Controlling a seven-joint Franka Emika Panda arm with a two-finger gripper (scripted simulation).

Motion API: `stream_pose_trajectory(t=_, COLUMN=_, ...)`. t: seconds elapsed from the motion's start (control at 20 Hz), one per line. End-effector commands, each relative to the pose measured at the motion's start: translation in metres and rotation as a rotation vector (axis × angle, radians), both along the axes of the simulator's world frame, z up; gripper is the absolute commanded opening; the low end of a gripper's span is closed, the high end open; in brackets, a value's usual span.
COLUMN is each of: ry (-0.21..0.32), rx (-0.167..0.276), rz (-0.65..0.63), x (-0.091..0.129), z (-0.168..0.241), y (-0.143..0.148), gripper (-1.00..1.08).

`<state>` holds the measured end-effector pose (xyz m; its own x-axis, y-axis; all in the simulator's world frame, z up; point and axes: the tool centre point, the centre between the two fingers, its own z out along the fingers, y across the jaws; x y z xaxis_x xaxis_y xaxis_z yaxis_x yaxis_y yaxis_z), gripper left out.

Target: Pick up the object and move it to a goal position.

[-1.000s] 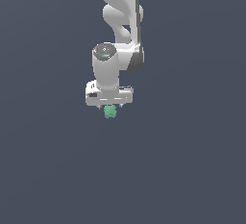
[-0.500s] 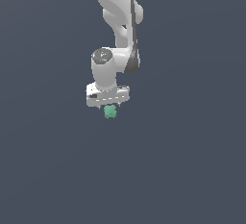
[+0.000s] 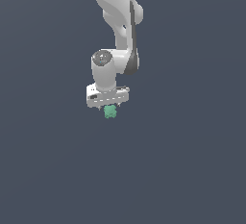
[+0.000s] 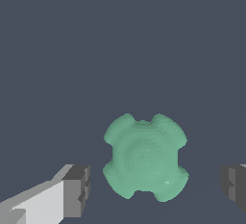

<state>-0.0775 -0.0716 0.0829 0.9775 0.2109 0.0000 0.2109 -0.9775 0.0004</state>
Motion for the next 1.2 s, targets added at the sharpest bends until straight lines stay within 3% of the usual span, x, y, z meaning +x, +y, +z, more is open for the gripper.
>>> stream_pose_trajectory(t=0.0, ry=0.001, rx=0.0, rz=0.0, x=-0.001, z=-0.007, y=0.0, gripper=1.0)
stream_pose_trajectory(t=0.6, ry=0.0, rx=0.0, rz=0.003, x=-0.001, z=-0.046, y=0.0, gripper=1.0)
stream_pose_trajectory(t=0.65, ry=0.0, rx=0.0, rz=0.003, x=-0.001, z=-0.046, y=0.0, gripper=-1.0)
stream_pose_trajectory(t=1.15, ry=-0.001, rx=0.0, rz=0.003, x=-0.001, z=-0.045, y=0.0, gripper=-1.0)
